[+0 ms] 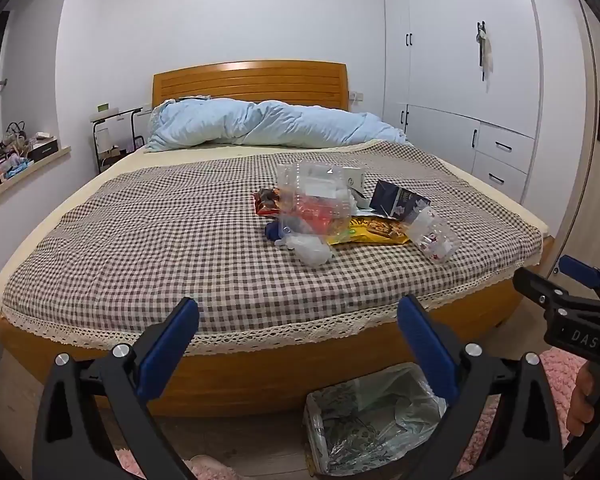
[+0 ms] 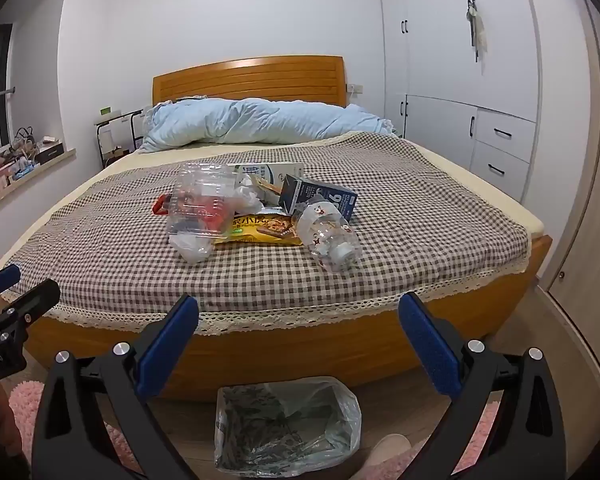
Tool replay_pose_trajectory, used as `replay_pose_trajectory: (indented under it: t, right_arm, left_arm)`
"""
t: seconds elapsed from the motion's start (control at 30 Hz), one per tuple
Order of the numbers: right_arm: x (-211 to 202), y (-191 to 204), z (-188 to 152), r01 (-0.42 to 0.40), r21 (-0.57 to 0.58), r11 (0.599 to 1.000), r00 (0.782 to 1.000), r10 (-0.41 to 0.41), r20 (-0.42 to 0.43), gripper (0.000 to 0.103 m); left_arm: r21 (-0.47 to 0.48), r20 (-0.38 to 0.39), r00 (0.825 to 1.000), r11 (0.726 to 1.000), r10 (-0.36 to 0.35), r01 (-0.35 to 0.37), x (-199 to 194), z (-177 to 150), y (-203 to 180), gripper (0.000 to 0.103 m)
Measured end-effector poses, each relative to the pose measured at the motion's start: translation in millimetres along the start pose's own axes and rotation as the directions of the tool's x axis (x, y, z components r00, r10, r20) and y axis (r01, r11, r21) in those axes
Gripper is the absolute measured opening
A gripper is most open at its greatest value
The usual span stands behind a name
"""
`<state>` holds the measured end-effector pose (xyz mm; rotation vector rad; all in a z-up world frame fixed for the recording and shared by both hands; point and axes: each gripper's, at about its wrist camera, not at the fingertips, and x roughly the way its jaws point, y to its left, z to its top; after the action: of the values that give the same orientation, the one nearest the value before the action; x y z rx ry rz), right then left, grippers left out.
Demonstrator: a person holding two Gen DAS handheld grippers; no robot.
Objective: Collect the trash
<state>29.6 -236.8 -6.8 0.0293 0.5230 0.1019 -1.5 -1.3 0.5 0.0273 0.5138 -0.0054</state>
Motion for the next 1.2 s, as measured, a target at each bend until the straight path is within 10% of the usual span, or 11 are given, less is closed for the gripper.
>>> replay_pose_trajectory:
  t: [1.2]
  right_arm:
    - [-4.1, -5.3, 8.1, 0.006, 0.003, 1.0, 1.0, -0.006, 0.006, 0.097]
  left_arm:
    - [-0.044, -0.015, 1.0, 0.999, -0.025, 0.024, 0.2, 6.2, -0.4, 0.096]
